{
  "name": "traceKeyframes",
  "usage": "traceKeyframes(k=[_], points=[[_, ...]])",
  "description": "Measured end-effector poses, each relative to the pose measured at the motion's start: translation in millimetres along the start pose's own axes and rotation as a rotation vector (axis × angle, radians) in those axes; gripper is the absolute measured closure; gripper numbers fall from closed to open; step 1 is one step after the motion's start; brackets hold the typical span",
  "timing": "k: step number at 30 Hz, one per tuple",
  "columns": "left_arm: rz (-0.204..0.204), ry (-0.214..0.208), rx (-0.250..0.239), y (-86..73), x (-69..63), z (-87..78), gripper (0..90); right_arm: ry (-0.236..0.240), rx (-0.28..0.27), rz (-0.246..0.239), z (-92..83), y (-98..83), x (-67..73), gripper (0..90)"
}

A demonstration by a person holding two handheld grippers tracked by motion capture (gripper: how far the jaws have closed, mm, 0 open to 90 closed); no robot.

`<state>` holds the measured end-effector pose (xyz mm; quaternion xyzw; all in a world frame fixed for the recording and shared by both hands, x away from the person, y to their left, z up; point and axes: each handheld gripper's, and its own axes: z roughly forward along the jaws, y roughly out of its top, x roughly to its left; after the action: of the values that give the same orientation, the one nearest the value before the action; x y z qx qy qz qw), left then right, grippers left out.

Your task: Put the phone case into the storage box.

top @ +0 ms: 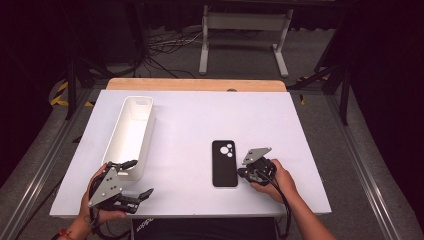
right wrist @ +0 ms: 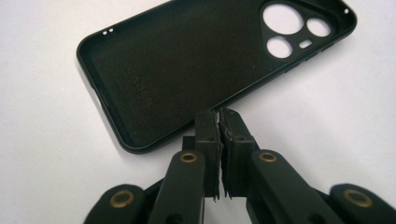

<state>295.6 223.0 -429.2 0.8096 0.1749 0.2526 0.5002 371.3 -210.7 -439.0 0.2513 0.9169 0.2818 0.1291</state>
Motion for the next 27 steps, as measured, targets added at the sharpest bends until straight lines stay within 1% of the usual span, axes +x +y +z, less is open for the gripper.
traceKeyframes(k=[3,5,6,7,9,10,11,14,20,22,25,27], points=[[0.007,0.002,0.005,0.3,0.3,-1.0,6.8,-0.017,-0.022,0.012,-2.2,0.8,0.2,83.5],[0.012,0.005,0.005,0.4,0.6,-1.1,6.8,-0.02,-0.031,0.006,-3.1,0.6,-0.2,82.4],[0.007,0.005,0.005,0.3,0.3,-1.0,6.8,-0.029,-0.054,0.016,-5.8,0.2,-1.3,80.5],[0.011,0.003,0.007,0.4,0.3,-1.1,6.8,-0.036,-0.068,0.02,-8.0,-0.1,-2.2,79.5],[0.012,0.003,0.006,0.4,0.0,-1.0,6.8,-0.039,-0.076,0.022,-9.1,-0.3,-2.6,78.8],[0.012,0.002,0.007,0.4,0.1,-0.9,6.8,-0.042,-0.112,0.035,-14.3,-1.3,-4.3,78.3],[0.012,0.002,0.007,0.4,0.1,-0.9,6.8,-0.042,-0.112,0.035,-14.3,-1.3,-4.3,78.3],[0.008,0.001,0.008,0.2,-0.1,-0.6,6.8,-0.065,-0.161,0.049,-22.0,-2.2,-7.5,76.6],[0.007,0.004,0.008,0.1,-0.1,-0.8,6.8,-0.097,-0.19,0.064,-29.8,-3.7,-12.4,72.8],[0.013,0.002,0.008,0.2,0.2,-0.9,6.8,-0.102,-0.194,0.067,-30.9,-3.9,-12.6,72.0],[0.017,0.004,0.009,0.3,0.3,-1.1,6.8,-0.124,-0.212,0.074,-34.4,-3.8,-14.3,64.8],[0.011,0.005,0.008,0.2,0.3,-1.3,6.8,-0.129,-0.22,0.081,-35.7,-3.6,-14.8,59.7]])
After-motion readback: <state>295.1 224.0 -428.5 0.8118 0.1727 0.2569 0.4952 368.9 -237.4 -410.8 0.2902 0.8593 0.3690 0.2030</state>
